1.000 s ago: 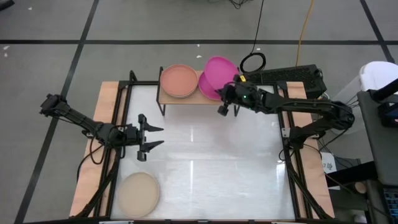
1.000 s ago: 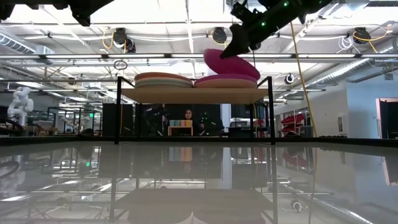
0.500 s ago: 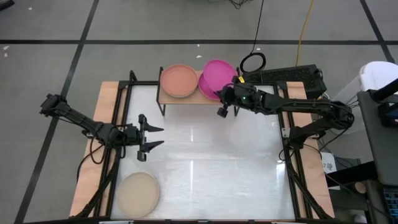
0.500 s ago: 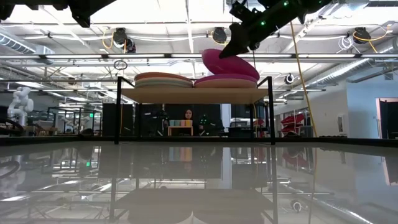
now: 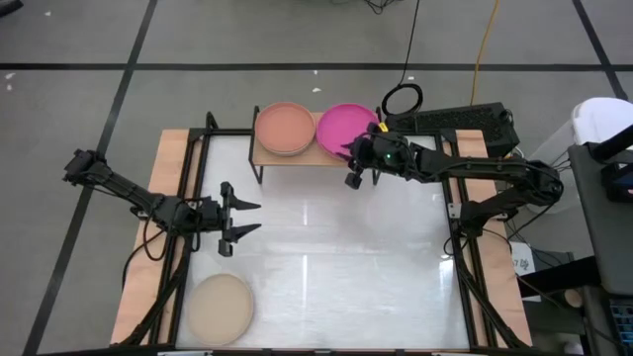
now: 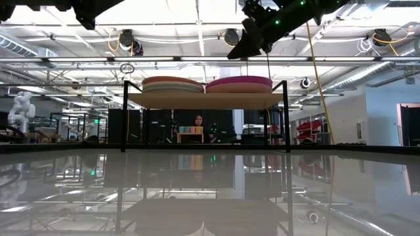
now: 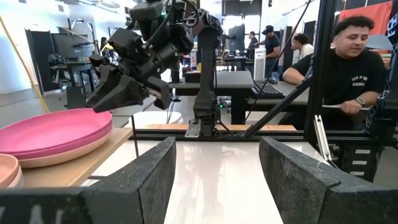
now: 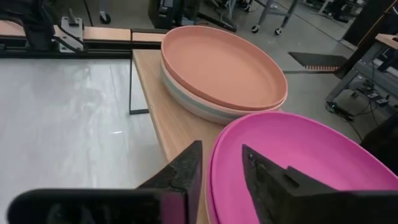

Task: Place and stack plates onto a shelf
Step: Stack the pink plate on top of the pink plate on the shelf, then stack the light gray plate on top of the pink plate on the shelf

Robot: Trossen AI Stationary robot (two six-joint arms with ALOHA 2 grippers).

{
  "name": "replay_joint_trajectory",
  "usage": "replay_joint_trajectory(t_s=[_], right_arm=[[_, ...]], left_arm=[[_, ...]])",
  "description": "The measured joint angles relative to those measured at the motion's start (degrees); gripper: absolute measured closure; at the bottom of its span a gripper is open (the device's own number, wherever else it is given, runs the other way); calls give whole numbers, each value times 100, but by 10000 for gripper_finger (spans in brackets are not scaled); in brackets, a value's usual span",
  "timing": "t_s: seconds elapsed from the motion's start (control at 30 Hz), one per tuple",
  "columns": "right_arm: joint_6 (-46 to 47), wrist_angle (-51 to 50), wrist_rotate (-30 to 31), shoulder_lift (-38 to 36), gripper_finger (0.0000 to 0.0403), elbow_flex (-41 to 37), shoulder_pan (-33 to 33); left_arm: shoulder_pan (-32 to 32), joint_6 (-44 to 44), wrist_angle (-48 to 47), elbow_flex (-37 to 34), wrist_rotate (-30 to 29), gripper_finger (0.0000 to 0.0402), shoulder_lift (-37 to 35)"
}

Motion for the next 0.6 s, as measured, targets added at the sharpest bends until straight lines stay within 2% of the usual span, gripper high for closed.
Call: replay_joint_trajectory(t_s=[0.27,0.47,0.6], right_arm=[[118,41,-59,-24,283,-2,32],[709,767,-1453,-457,289,-6,563],[442,1060,-1665,-513,296,-2,1267]], left_arm=[[0,-208,-10,0,0,167,0],[0,-1264,-304,0,109,167,24],[-36,-1183,-424,9,446,167,181]])
